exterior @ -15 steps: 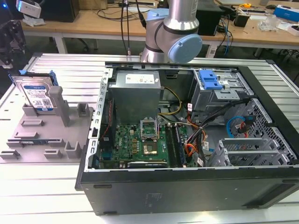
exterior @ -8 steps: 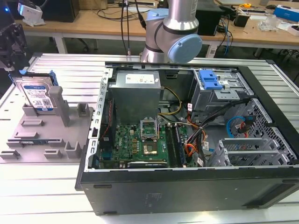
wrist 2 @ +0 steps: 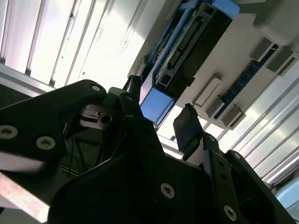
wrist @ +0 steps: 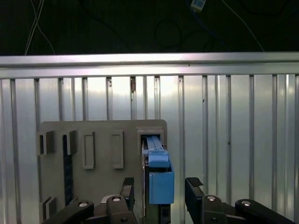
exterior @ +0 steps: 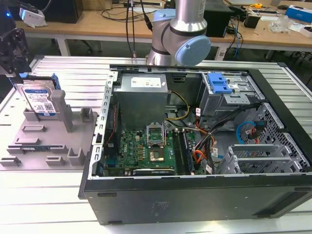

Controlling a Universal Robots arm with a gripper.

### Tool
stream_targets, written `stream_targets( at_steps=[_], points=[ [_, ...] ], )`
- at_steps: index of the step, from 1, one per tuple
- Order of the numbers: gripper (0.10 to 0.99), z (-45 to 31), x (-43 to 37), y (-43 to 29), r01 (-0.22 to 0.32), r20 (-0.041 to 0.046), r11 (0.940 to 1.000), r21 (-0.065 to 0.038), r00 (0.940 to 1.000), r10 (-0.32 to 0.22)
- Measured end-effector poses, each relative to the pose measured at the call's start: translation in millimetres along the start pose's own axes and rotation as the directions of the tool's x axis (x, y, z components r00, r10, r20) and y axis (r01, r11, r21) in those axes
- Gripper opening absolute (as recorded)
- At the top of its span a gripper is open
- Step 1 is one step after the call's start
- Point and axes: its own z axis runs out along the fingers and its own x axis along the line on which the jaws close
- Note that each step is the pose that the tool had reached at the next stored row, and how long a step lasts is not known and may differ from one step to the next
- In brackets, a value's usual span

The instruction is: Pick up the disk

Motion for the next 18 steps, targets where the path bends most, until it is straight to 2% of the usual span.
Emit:
stream_targets(
  at_steps=[18],
  points=[
    [0.557, 18.6, 0.0, 0.5, 0.003, -0.0008, 1.0000, 0.000, 1.0000, -0.003]
  ],
)
